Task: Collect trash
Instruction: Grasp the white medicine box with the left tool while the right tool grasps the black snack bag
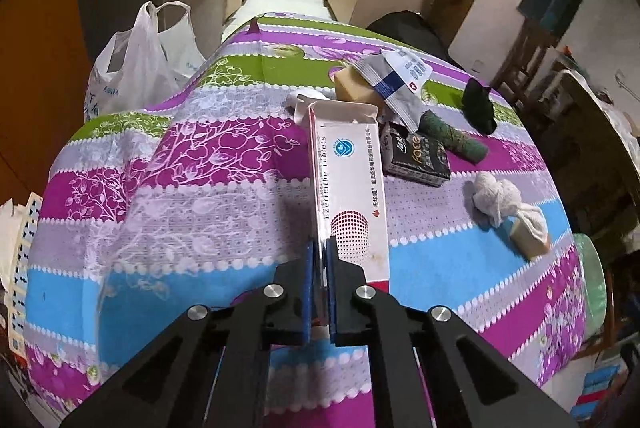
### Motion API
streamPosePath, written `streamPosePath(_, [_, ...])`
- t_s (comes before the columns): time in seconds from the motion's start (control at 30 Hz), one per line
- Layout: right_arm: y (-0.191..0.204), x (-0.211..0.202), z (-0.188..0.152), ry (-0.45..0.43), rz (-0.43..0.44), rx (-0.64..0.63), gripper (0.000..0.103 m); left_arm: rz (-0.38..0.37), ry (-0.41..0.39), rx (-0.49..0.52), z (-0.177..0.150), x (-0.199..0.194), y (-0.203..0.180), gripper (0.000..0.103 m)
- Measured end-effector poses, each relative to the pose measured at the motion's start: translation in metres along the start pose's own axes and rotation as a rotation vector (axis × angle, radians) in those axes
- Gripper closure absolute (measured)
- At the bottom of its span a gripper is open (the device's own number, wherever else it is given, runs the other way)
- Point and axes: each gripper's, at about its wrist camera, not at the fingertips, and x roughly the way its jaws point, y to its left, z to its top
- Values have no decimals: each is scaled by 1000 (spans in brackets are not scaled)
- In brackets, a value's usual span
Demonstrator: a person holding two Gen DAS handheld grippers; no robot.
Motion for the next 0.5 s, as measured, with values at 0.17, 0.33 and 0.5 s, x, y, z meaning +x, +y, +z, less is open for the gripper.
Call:
streamPosePath(0.17, [26,50,42,51,99,-141,39,-17,-2,28,-1,-10,9,97])
streamPosePath(0.33, [43,120,80,149,144,-251,39,-25,-40,14,-3,-26,24,97])
streamPosePath(0.5, [59,188,108,241,148,-346,39,-47,-39,1,-5,-26,34,97])
